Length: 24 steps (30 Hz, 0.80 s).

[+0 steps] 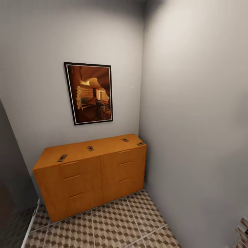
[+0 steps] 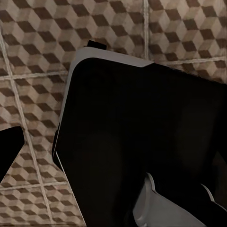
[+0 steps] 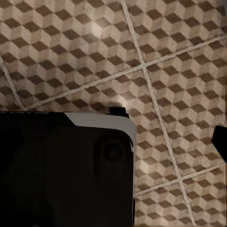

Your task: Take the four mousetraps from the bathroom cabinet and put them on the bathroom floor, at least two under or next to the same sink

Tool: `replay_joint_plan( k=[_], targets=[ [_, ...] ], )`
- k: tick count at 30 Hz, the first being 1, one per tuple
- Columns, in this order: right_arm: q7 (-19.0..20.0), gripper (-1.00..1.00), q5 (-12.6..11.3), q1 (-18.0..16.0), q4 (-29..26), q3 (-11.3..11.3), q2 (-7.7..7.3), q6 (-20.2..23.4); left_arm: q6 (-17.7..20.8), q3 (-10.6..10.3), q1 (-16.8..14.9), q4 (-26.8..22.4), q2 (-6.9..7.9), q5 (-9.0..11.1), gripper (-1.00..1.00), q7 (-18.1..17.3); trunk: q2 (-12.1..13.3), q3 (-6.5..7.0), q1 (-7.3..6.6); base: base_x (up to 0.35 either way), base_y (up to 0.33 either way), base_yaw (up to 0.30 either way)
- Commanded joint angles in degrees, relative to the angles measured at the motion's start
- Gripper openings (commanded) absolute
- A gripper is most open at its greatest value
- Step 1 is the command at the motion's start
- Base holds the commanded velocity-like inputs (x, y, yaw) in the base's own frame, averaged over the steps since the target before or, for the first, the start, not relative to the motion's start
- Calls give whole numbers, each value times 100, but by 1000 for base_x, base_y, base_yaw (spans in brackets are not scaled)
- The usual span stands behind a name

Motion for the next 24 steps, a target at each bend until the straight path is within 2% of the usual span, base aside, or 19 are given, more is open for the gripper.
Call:
replay_joint_plan(
  k=[1, 8, 14, 16, 24],
  targets=[
    [-5, 100, 11, 1, -5, 4, -1, 12, 33, 7, 0, -9, -1, 33, 100, -6, -4, -8, 0, -178, -212, 239],
    [-5, 100, 57, 1, -4, 4, 3, 12, 34, 7, 0, -9, -5, 33, 100, -6, -4, -44, 0, -208, -203, 239],
    [-8, 100, 273, 1, 2, 4, 4, 12, 36, 7, 0, -9, -6, 33, 100, -6, -4, -75, 0, -251, -162, 239],
    [-11, 100, 407, 1, 3, 4, 6, 12, 35, 7, 0, -9, -6, 33, 100, -6, -4, -86, 0, -276, -88, 239],
    [-11, 100, 490, 1, 3, 0, 7, 12, 32, 9, 0, -9, -5, 70, 100, -6, -4, -127, 0, -252, 8, 239]
  ],
)
